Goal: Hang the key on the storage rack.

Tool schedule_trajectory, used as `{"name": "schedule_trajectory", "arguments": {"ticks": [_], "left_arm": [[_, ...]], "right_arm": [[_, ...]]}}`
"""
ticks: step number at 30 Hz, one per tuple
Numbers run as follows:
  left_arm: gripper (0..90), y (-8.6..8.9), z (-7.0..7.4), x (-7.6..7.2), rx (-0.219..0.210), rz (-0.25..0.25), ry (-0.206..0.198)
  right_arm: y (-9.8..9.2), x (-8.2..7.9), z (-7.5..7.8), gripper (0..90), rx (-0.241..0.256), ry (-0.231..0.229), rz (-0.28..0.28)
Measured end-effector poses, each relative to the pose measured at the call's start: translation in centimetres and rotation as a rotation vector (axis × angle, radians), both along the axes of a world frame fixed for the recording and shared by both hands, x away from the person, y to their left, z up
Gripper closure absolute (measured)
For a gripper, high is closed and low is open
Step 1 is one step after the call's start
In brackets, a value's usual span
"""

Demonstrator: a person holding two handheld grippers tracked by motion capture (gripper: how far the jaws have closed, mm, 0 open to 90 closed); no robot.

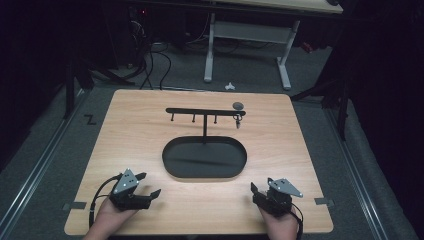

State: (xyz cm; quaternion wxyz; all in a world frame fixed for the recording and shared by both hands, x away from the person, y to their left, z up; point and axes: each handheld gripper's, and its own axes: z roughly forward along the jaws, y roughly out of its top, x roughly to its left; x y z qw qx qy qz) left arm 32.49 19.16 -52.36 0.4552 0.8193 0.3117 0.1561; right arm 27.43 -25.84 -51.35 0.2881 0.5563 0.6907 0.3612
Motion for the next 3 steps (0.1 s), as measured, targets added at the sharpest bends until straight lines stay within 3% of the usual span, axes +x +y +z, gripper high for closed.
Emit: {"name": "schedule_trajectory", "arguments": {"ticks": [3], "left_arm": [[19.1, -0.07, 0.15, 0.04, -0.003, -0.005, -0.007]], "right_arm": [[-0.08, 0.01, -0.08, 34.2, 0.002, 0.006, -0.009]]}}
